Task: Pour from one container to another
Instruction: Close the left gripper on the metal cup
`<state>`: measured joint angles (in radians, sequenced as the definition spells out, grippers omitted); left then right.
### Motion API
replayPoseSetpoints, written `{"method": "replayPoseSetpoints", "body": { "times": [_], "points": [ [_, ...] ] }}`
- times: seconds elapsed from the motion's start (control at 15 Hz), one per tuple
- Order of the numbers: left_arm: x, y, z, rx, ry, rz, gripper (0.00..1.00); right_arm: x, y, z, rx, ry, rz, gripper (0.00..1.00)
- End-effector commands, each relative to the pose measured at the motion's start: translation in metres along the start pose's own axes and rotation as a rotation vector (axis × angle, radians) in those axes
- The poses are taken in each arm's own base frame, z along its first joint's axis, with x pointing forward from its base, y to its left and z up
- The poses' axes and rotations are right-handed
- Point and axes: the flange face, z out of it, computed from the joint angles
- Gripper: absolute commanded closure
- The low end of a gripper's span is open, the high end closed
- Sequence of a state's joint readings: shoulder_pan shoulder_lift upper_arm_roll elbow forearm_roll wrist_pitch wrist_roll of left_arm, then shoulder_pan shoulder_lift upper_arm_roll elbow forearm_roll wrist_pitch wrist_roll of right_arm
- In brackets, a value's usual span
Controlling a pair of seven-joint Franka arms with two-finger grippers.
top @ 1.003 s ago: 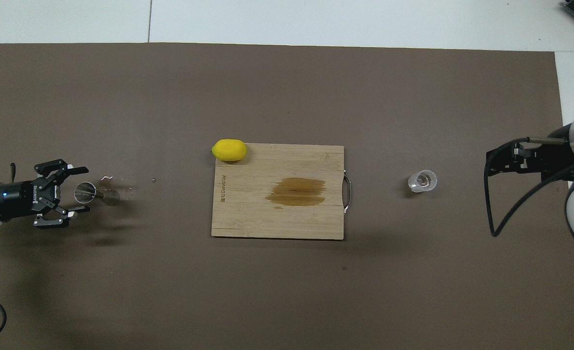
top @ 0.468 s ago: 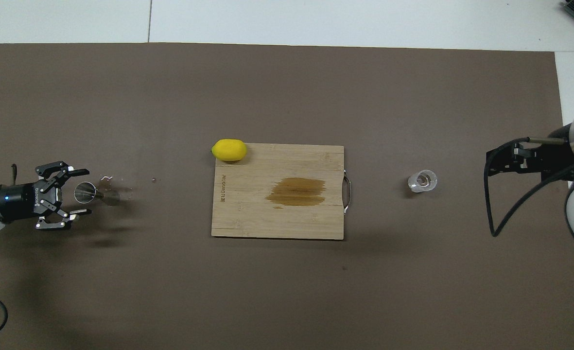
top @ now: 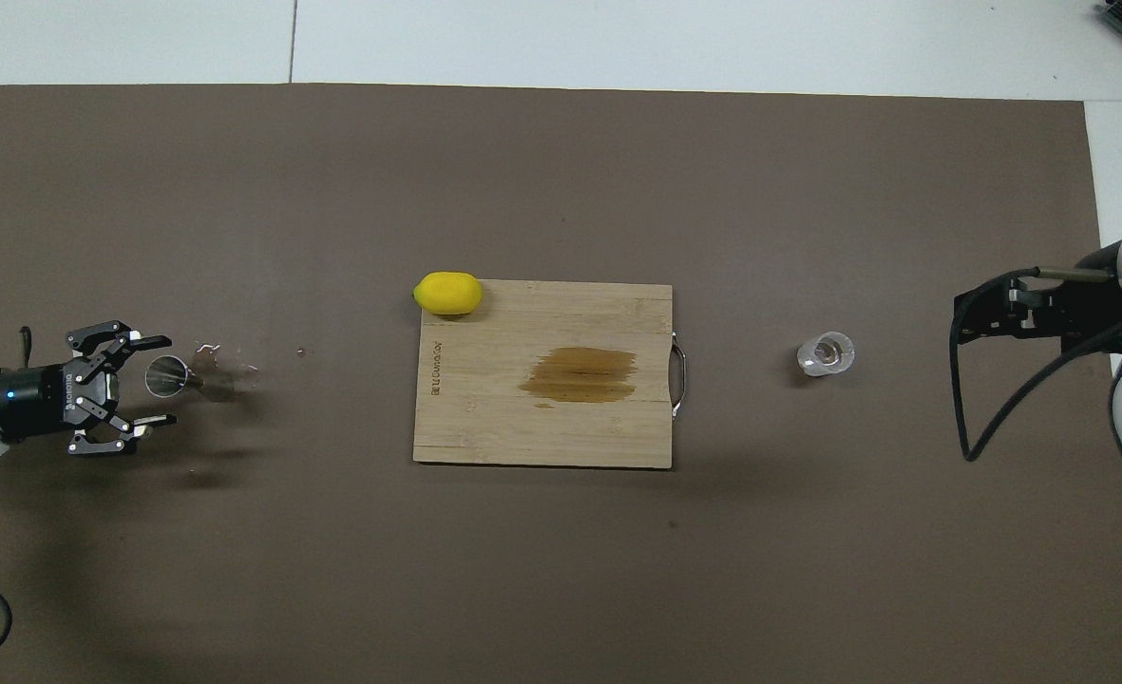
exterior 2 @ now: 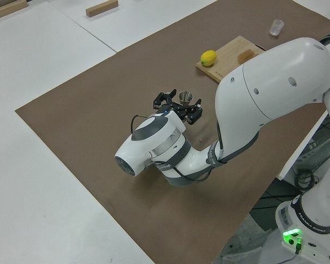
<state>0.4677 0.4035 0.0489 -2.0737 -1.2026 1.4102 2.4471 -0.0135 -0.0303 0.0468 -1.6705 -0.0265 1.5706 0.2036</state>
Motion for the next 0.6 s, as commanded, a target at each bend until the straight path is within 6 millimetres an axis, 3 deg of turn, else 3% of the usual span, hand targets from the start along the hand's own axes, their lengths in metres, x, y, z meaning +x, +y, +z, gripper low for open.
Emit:
{"method": "replayPoseSetpoints", "body": {
  "times": [0.0,0.33,0.53],
  "points": [
    [-0.0038,0.0048,-0.0027,0.011,0.018,0.047,0.02,-0.0058,0.0066,-0.0010,-0.002,0.001,-0.005,0.00],
    [-0.0053,0.0057,-0.0007,0.009,0.017,0.046,0.11,-0.0058,0.0066,-0.0010,-0.002,0.001,-0.006,0.00],
    [-0.0046,0.0048,-0.0029,0.015,0.015,0.047,0.22,-0.0058,0.0066,-0.0010,-0.002,0.001,-0.005,0.00]
  ]
}}
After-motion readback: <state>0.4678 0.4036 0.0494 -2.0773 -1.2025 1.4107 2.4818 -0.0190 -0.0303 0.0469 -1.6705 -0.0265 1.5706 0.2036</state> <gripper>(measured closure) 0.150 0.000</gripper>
